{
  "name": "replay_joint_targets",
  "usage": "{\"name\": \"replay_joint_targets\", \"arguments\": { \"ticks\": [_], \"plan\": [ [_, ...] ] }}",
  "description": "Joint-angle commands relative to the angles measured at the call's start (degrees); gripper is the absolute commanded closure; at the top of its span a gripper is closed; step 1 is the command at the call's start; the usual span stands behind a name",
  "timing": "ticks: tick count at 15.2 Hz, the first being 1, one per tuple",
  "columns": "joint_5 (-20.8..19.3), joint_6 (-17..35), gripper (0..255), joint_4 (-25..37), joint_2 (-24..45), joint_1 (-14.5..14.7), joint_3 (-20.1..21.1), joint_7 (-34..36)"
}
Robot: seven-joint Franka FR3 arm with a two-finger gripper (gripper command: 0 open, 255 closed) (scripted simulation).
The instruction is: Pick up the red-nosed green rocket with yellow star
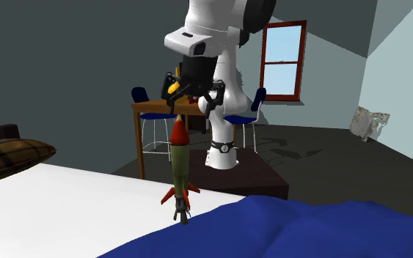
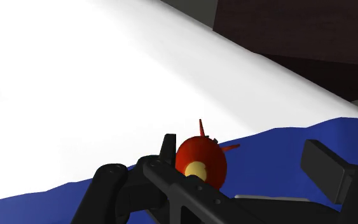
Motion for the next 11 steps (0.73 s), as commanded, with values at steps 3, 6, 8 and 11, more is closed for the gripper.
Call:
{"name": "replay_joint_targets", "arguments": {
  "ticks": [3, 6, 8, 11],
  "plan": [
    [-0.92, -1.65, 0, 8.82, 11.02, -0.94, -0.66, -2.51],
    [-0.84, 0.44, 0, 7.01, 11.37, -1.02, -0.63, -1.98],
    [-0.79, 1.81, 0, 5.91, 11.69, -1.07, -0.61, -1.64],
    [-0.72, 3.57, 0, 4.54, 12.13, -1.13, -0.59, -1.21]
  ]
}}
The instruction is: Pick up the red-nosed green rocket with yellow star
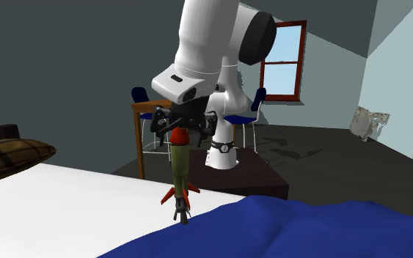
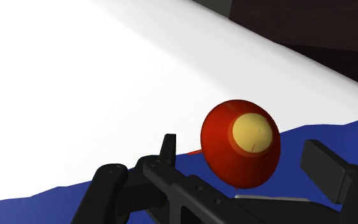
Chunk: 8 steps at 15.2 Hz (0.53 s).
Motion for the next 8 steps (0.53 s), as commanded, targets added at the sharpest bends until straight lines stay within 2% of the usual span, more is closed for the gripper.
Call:
{"name": "replay_joint_targets", "arguments": {
  "ticks": [1, 2, 3, 8],
  "plan": [
    [0.02, 0.58, 0, -0.3, 0.25, -0.07, -0.02, 0.06],
    [0.02, 0.58, 0, -0.29, 0.26, -0.07, -0.02, 0.06],
    [0.01, 0.61, 255, -0.44, 0.16, -0.03, 0.0, 0.12],
    [0.01, 0.62, 255, -0.48, 0.13, -0.03, 0.0, 0.13]
  ]
}}
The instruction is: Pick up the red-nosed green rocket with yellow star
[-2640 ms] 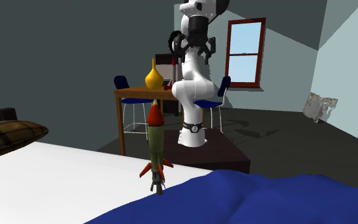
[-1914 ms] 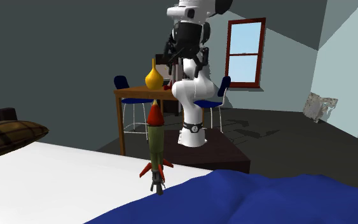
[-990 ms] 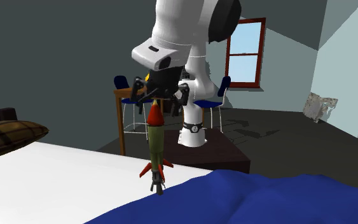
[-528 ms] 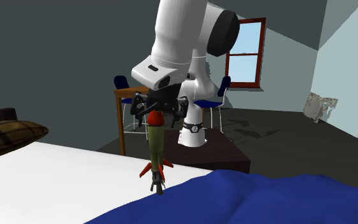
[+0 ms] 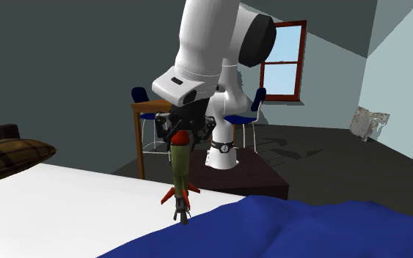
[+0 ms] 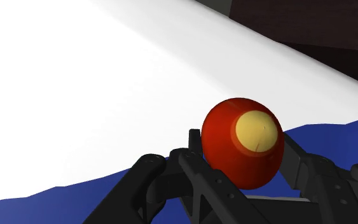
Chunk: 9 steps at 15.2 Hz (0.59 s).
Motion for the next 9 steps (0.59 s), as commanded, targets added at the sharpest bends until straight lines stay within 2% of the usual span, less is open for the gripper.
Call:
{"name": "replay_joint_targets", "arguments": {
  "ticks": [1, 4, 9],
  "plan": [
    [-0.03, 0.01, 255, -0.03, 0.02, -0.02, -0.03, 0.0],
    [-0.02, -0.03, 255, 0.16, 0.15, -0.06, -0.04, -0.06],
    [-0.16, -3.45, 255, 2.89, -0.66, 0.07, -0.08, -0.89]
  ]
}}
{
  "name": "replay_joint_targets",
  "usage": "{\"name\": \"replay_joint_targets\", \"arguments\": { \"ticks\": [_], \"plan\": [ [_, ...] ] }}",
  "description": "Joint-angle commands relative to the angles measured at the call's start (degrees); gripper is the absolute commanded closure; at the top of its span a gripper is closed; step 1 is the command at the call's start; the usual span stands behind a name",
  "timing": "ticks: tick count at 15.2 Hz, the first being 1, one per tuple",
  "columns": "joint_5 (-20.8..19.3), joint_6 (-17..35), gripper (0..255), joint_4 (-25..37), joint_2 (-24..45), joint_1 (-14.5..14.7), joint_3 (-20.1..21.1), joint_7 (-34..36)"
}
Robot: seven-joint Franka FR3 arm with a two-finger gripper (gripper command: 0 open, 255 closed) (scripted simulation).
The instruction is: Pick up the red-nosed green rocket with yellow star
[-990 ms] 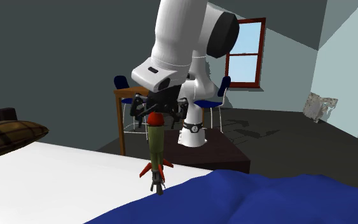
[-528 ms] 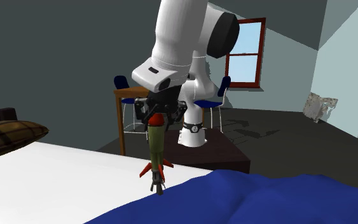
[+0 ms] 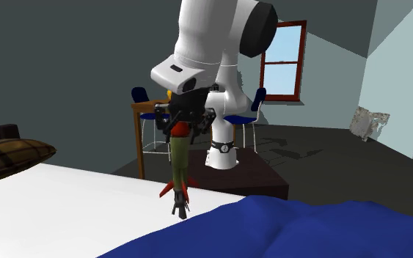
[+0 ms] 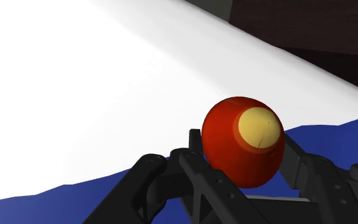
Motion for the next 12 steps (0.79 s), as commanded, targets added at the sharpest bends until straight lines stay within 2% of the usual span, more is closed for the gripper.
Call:
{"name": "replay_joint_targets", "arguments": {
  "ticks": [1, 10, 12],
  "plan": [
    [-0.1, -1.38, 255, 1.08, -0.36, 0.01, -0.05, -0.41],
    [-0.37, -7.77, 255, 7.11, -0.95, 0.18, -0.13, -2.1],
    [-0.38, -7.88, 255, 7.22, -0.95, 0.18, -0.13, -2.13]
  ]
}}
